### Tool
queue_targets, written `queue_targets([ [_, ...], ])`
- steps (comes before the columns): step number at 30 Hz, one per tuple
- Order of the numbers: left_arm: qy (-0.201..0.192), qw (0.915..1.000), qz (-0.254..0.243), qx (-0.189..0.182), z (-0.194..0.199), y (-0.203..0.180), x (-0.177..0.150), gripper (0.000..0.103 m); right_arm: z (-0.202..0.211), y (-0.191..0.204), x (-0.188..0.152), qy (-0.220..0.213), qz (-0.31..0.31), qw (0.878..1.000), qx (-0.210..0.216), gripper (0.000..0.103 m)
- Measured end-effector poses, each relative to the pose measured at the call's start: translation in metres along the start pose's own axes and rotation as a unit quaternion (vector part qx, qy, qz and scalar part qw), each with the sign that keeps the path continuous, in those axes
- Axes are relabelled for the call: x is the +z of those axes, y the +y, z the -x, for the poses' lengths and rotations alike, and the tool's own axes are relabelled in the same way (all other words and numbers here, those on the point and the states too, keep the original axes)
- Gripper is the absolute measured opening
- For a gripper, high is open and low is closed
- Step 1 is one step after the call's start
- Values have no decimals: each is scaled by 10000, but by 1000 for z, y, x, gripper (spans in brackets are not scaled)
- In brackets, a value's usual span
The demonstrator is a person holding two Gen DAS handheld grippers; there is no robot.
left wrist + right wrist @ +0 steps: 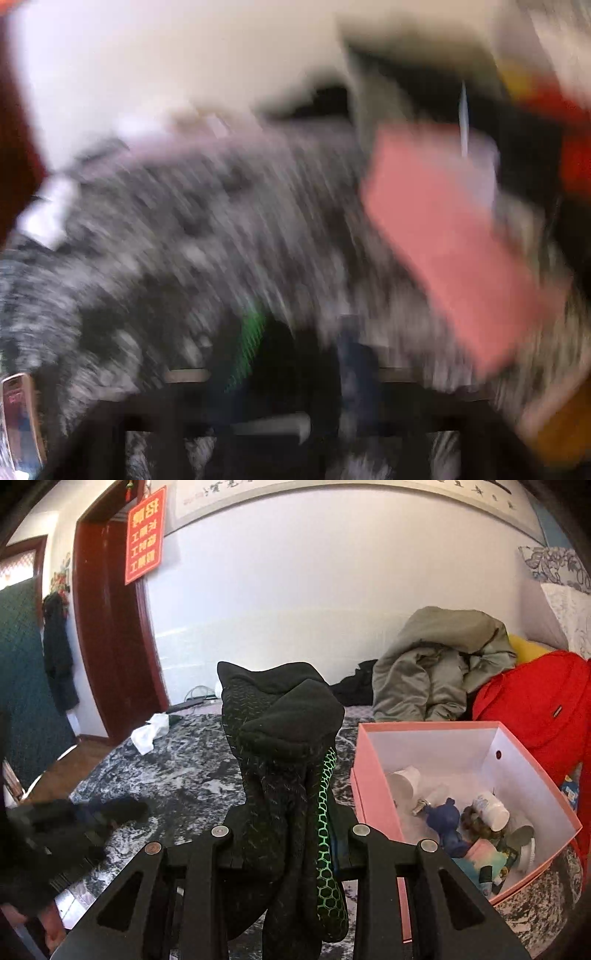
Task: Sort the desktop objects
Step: 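Lift both black gloves and drop them into the pink box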
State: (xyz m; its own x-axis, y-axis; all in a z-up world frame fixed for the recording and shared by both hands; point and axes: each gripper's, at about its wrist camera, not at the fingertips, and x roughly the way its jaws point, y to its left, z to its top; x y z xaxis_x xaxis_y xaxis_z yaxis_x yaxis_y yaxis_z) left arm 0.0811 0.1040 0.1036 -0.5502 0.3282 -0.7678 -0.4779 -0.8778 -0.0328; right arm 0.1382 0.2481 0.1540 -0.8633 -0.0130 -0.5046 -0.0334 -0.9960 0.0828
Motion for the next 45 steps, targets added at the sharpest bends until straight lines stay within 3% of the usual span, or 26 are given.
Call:
queue_targets([
  [5,1384,9878,-627,331,-83,6,-34,72,-6,-14,-1,94,-91,9999,43,30],
  [8,1621,9816,-834,560,-106,5,-50,89,-8,-15,-1,146,-80,9998,61,30],
  [9,1699,9793,-902,636,-114,4,-55,100,-10,-15,-1,165,-74,9998,70,30],
  [10,1755,9805,-725,509,-114,7,-53,96,-11,-14,-2,191,-65,9998,81,30],
  [11,1810,9813,-543,377,-114,10,-52,85,-13,-14,-2,217,-57,9997,92,30],
  [12,1856,9826,-101,-64,-110,16,-48,46,-14,-13,-3,242,-49,9996,101,30],
  [13,1734,9848,11,-111,-102,17,-44,10,-15,-13,-4,262,-40,9996,104,30],
  [19,474,9989,-9,41,-30,-1,-21,10,-11,-11,-6,164,-32,9999,42,31],
  [23,-371,9986,-227,300,21,-16,-7,11,-5,-15,-4,22,-58,10000,-28,31],
  [34,-947,9934,-364,540,46,-35,3,12,5,-18,-4,-191,-2,9997,-166,31],
  [41,-1189,9915,-352,384,55,-53,14,12,19,-22,-4,-419,117,9984,-351,31],
  [45,-1500,9882,-298,46,67,-72,36,12,35,-33,-1,-768,66,9950,-634,31],
])
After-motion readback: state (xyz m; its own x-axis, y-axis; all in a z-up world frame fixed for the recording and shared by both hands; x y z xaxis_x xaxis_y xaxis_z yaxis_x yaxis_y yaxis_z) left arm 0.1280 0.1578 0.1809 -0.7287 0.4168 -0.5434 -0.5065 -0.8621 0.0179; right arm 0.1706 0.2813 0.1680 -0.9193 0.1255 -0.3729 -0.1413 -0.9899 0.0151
